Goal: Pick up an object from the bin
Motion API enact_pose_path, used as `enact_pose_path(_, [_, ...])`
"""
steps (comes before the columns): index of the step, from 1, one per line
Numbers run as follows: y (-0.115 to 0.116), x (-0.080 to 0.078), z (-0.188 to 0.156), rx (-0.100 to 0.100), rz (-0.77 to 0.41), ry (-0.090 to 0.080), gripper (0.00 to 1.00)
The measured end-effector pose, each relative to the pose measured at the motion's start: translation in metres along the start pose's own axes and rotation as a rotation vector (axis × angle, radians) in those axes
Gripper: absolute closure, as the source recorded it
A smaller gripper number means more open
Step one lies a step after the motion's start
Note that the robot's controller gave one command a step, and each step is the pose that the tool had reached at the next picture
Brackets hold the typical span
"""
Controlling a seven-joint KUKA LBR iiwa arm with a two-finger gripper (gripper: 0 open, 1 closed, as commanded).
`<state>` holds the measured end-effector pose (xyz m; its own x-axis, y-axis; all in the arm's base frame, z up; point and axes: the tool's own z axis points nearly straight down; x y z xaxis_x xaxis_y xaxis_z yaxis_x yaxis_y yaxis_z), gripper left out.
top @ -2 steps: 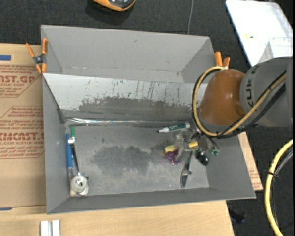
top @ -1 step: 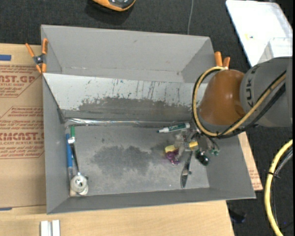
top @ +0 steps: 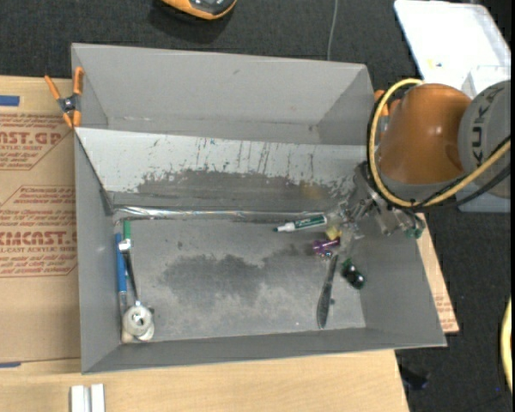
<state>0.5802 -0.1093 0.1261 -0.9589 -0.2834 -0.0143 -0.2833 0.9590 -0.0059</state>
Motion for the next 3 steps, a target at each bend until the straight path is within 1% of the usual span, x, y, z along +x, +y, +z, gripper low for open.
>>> enact_pose_path(1, [0.000,0.000,0.000,0.000,0.000,0.000,1.00])
enact_pose_path(2, [0.001,0.003,0.030,0.002,0.104,-0.007,1.00])
enact_pose_path(3, [-0.035,0.013,0.054,-0.006,0.161,-0.003,1.00])
